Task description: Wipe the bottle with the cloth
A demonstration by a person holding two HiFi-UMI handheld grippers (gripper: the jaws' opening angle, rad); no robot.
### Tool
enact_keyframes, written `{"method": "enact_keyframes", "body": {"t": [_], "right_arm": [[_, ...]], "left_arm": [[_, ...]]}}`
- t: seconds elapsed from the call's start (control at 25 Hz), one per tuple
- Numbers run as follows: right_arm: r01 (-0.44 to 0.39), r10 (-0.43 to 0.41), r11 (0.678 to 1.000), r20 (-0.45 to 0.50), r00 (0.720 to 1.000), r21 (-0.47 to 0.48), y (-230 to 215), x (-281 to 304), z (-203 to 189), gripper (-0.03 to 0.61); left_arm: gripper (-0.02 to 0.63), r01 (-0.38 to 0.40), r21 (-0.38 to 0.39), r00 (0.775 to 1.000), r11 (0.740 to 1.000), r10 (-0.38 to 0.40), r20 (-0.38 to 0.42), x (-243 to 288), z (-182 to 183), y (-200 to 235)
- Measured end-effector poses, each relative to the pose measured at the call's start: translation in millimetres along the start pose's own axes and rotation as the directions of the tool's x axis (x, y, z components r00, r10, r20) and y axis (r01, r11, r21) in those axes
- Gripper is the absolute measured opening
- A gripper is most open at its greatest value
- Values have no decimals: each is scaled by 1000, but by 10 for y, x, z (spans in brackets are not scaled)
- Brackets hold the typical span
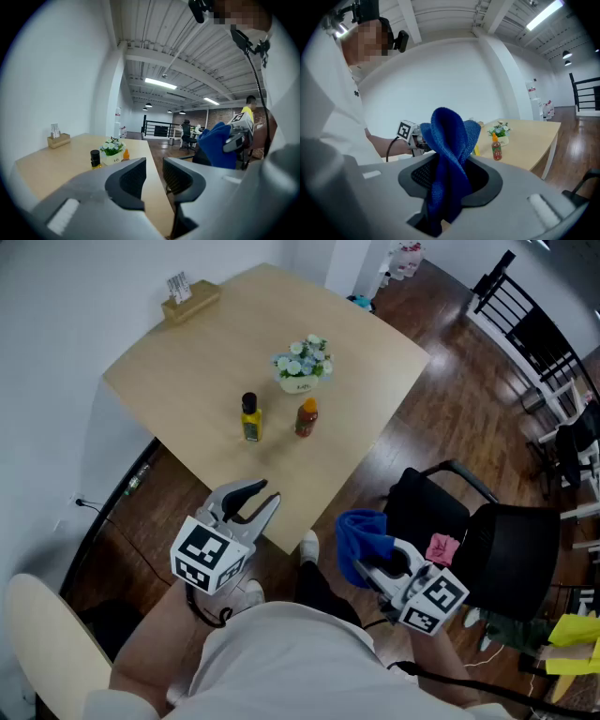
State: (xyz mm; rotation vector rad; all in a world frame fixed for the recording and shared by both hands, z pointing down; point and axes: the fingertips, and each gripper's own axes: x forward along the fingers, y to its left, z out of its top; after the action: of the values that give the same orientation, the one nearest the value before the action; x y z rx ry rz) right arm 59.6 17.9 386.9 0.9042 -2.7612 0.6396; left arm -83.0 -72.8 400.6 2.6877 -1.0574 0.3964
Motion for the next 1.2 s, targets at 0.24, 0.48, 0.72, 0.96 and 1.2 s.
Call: {"method": "enact_keyframes", "body": {"t": [0.24,0.48,0.72,0.96,1.2], "right_arm": [[-29,29,1000,-22,999,-4,-920,-20,342,138],[-44,46,998,-46,998,44,-1551,-26,385,138],[-41,48,995,-76,996,91,-1957,-79,296,138],[-37,49,992,-95,994,119,-2167,-78,270,138],[-36,50,992,-111,993,124,-2260,-28,263,138]], "left_arm": [[172,-88,5,996,996,88,-30,1174,242,435],[196,-197,7,975,980,197,-106,1997,71,985],[230,-241,-5,955,971,236,-180,2439,-197,1298],[230,-246,-8,950,969,239,-202,2616,-327,1359],[190,-261,18,947,965,259,-188,2738,-277,1402]]}}
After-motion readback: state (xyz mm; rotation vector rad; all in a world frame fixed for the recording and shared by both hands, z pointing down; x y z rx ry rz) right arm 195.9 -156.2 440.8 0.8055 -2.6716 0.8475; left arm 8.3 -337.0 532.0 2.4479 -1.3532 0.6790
